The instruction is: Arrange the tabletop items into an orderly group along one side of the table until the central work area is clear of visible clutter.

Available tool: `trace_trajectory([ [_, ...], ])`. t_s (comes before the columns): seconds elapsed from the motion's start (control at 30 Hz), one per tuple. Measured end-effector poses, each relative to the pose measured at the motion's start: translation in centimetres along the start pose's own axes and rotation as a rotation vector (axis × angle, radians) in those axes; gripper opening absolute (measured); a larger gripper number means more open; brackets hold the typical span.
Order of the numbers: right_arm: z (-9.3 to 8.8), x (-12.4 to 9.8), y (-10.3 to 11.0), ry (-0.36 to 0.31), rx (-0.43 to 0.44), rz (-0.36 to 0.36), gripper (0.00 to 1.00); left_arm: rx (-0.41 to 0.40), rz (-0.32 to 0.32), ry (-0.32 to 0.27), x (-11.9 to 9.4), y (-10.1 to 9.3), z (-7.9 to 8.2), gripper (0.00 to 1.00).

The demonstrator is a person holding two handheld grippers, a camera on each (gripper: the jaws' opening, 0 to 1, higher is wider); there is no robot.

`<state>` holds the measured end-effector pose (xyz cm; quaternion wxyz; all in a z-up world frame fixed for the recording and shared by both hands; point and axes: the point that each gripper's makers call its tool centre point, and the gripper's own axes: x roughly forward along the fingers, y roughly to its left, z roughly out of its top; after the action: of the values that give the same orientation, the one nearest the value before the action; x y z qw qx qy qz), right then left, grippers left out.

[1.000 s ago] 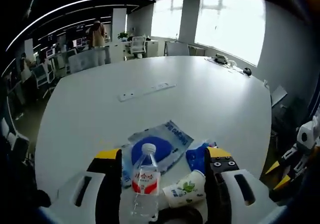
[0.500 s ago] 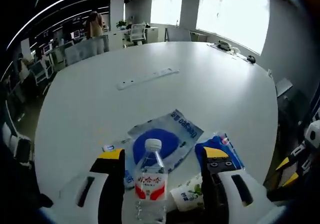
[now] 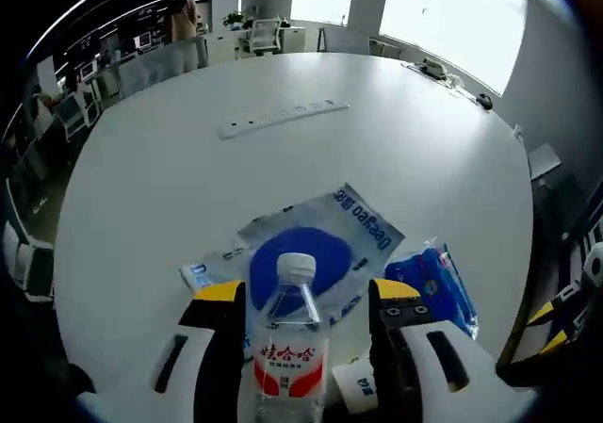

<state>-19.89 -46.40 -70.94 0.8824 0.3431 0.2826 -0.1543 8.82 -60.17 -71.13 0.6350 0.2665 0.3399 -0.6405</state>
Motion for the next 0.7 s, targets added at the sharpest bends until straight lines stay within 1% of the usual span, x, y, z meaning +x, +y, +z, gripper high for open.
trace_trajectory([
  [0.17,-0.8,-0.4,-0.8,0.019,0.014,-0.018,0.34,0.011,-0.011,0.029,1.0,-0.3,-0.4,0.5],
  [0.37,-0.7,-0.9,-1.5,0.008,0.053,-0.047,0.34,0.019,-0.011,0.051,2.1,-0.3,-0.6,0.47],
  [0.53,-1.0,-0.9,-1.8,0.022,0.055,-0.051,0.34,0.03,-0.009,0.066,2.8,-0.2,-0.6,0.44],
  [0.7,-0.8,-0.8,-2.3,0.012,0.08,-0.066,0.34,0.039,-0.004,0.079,3.5,-0.1,-0.6,0.41],
])
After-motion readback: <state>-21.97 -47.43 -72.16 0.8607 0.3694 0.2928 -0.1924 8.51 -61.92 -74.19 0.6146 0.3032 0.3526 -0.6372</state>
